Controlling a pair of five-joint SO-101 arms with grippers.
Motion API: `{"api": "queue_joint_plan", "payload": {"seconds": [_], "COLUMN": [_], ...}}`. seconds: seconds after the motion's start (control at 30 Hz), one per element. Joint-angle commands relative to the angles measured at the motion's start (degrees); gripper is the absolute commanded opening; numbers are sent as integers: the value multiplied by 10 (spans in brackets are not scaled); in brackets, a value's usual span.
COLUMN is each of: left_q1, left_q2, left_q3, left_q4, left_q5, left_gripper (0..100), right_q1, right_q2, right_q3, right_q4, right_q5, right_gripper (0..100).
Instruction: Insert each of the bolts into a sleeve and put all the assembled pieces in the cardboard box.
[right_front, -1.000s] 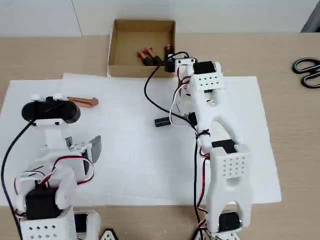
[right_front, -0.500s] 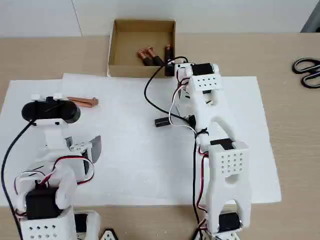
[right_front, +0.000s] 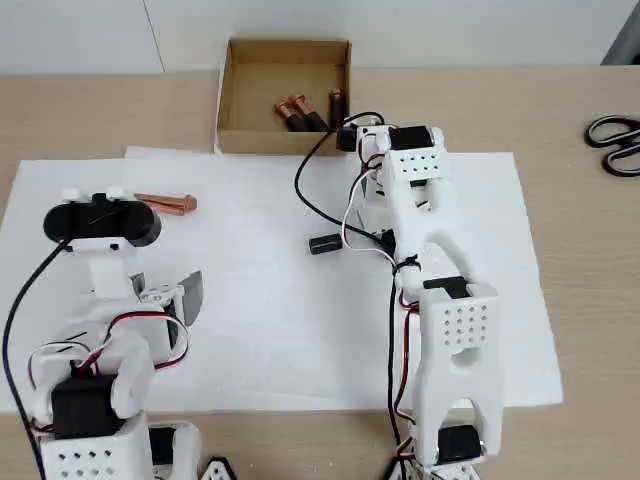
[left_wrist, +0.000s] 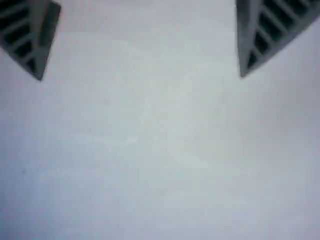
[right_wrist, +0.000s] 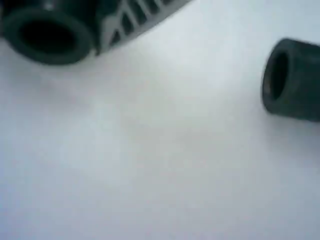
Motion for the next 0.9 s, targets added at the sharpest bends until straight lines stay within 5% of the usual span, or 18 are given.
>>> {"api": "queue_joint_plan", "payload": {"seconds": [0.0, 0.27, 0.77, 0.87], "left_q1": [-3, -3, -25, -51], "left_q2": [-6, 39, 612, 689], "left_q3": [-6, -102, -527, -575], "left_q4": [-12, 18, 68, 67], "left_q5": [-1, -1, 5, 63], "left_gripper": [236, 236, 236, 236], "right_q1": [4, 2, 33, 37], "right_q2": [-7, -106, -143, -141], "right_q3": [-53, -105, -48, -48], "right_q4": [30, 66, 65, 65], "right_q5": [-2, -1, 0, 0], "right_gripper": [57, 57, 57, 57]}}
